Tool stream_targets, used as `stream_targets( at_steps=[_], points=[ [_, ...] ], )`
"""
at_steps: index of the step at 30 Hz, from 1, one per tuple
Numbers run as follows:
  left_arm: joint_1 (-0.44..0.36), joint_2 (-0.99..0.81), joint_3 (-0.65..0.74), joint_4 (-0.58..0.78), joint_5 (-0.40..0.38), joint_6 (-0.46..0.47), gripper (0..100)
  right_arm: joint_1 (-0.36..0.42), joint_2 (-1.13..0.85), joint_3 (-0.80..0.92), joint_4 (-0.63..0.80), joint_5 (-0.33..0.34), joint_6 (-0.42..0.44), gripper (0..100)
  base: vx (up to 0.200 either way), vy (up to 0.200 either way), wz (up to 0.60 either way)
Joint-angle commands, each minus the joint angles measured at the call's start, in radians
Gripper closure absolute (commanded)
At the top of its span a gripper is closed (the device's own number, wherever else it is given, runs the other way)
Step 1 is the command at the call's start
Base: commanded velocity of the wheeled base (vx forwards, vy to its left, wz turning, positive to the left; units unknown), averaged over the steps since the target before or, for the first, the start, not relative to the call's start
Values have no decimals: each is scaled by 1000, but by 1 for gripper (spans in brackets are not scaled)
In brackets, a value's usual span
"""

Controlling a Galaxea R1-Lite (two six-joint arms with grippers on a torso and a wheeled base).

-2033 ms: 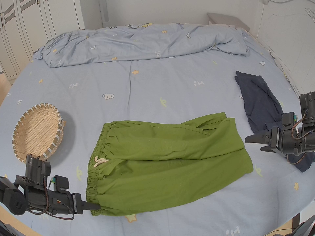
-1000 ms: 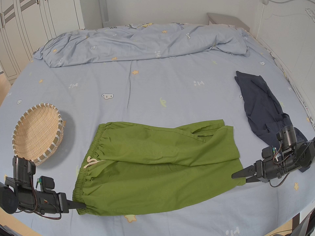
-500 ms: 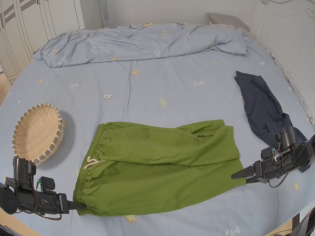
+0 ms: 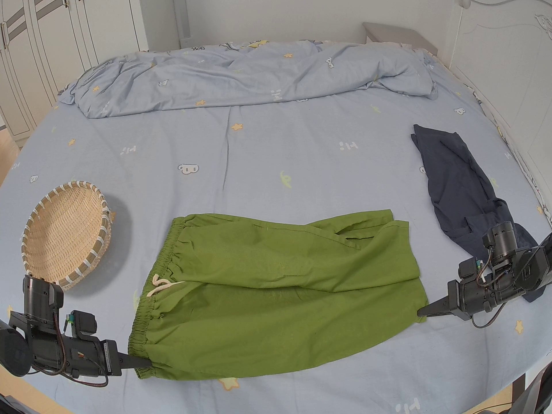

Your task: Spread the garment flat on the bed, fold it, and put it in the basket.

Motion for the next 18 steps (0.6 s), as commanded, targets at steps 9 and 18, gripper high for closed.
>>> stream_targets(
  at_steps=[9,18],
  points=[
    [13,-43,10,6,0,-4,100,-44,-104,28,14,-1,-28,100,0,0,0],
    [5,-150,7,119,0,2,100,-34,-246,25,301,-97,-95,100,0,0,0]
  ],
)
